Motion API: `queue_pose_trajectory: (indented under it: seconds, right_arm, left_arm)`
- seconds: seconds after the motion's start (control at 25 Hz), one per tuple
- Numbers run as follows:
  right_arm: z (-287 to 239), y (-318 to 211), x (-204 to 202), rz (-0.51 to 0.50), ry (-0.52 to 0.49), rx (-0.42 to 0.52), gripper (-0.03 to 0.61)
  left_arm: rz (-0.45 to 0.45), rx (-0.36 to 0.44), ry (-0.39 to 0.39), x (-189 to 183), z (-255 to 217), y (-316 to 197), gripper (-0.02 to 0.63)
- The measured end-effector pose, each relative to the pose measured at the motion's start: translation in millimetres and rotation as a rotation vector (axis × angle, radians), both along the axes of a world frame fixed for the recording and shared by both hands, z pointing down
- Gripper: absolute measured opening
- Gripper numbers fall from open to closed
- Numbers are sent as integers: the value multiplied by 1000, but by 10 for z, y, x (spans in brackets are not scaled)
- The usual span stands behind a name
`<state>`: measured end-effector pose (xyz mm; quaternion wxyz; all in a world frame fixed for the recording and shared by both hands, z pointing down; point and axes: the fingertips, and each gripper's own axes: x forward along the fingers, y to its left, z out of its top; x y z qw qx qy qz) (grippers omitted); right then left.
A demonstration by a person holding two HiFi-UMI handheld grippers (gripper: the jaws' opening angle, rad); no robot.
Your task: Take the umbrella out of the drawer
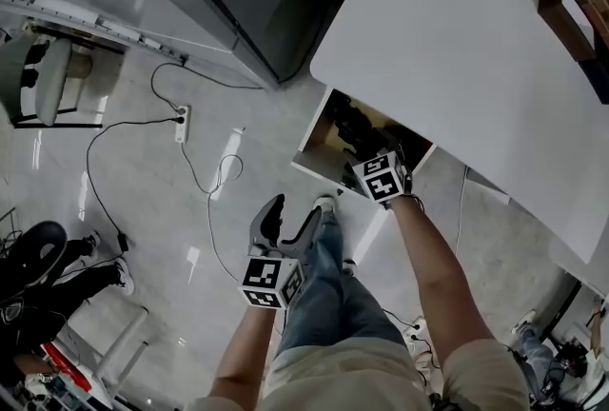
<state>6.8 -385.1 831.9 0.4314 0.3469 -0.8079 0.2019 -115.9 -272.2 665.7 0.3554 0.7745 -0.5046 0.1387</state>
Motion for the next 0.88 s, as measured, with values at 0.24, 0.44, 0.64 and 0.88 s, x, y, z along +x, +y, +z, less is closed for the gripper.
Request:
queue_pose_trajectory:
  seconds: [0.24,0.44,0.64,0.88]
  right_arm:
    - [381,-136,-45,-29,60,-48,367]
    - [644,-187,-57,-46,123,-72,371]
    - [694,-239,-18,-22,185,-15,353]
    - [695,-224,-23,-57,228,-32,262]
  left_arm:
    - [6,-42,7,-45,201,-13,311]
    - [5,-59,10,-89,372,-19,311]
    - [3,-73,17,-109,469,-26,311]
    - [1,-75,20,-111,463,-40,311]
